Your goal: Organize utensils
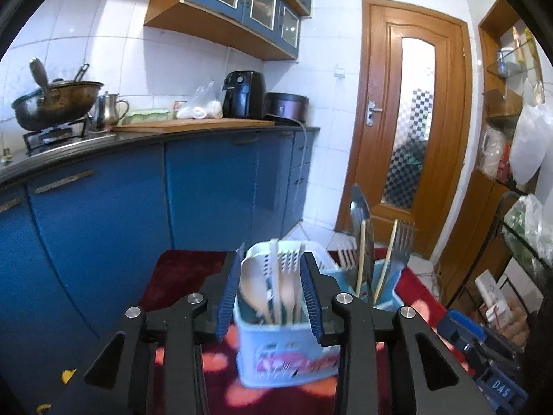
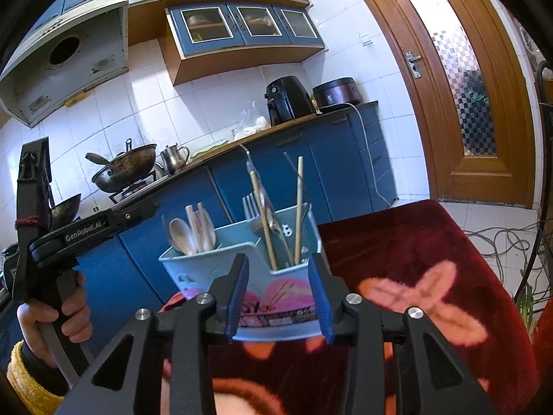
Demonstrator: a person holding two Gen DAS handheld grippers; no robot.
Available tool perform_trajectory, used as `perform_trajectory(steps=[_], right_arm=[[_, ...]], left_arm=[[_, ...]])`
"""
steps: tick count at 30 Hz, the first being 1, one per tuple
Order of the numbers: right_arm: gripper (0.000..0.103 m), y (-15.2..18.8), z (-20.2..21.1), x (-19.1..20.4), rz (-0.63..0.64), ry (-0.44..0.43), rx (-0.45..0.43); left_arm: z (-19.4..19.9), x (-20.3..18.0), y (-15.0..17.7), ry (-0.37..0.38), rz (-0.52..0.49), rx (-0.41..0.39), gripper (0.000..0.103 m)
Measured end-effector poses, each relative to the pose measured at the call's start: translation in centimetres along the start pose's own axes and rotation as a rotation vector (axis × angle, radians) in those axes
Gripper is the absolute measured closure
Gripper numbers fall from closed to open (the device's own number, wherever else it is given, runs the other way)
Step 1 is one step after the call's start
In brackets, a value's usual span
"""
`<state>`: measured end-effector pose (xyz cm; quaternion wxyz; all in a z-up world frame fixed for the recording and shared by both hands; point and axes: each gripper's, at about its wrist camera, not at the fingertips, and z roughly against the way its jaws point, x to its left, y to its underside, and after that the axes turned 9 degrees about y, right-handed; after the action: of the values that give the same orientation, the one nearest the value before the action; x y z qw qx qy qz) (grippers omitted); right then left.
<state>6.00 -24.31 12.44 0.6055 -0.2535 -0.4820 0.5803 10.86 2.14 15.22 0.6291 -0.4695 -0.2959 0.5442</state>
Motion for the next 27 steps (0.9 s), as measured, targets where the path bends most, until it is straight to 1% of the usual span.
perform_trajectory(steps=[4,6,10,12,13,15,17,22,27], right_arm=[[0.060,0.5,1.3,0.7,0.004,-0.004,0.009],[0.056,0.9,2.1,1.1,0.011,-0.006,0.010],[0.048,1.6,3.6,2.3,0.046,-0.006,0.009],[0.039,1.9,4.0,2.6,0.057,-0.001,0.006],[0.037,2.1,4.3,2.8,0.060,0.001,0.003],[0.025,2.6,4.6,2.9,0.061,0.009,0.002],[0.020,3.0,4.5,2.8,0.064,0.019,0.013],[0.017,4.1,3.8,2.7,0.075,0.051,0.052],[0.016,5.0,3.2,2.5,0.089,0.078,0.064]], left_arm=[[2.1,0.1,1.1,-0.023,0.012,0.027,0.058],[3.1,0.1,1.8,-0.030,0.025,0.037,0.053],[4.5,-0.2,3.5,-0.036,0.029,0.061,0.047],[4.9,-0.4,4.4,-0.039,0.030,0.074,0.044],[5.1,-0.5,5.0,-0.039,0.033,0.082,0.044],[5.1,-0.8,6.0,-0.040,0.035,0.095,0.044],[5.0,-1.0,6.8,-0.039,0.034,0.102,0.044],[4.2,-1.4,8.6,-0.025,0.042,0.114,0.044],[3.3,-1.5,9.9,-0.029,0.051,0.124,0.044]])
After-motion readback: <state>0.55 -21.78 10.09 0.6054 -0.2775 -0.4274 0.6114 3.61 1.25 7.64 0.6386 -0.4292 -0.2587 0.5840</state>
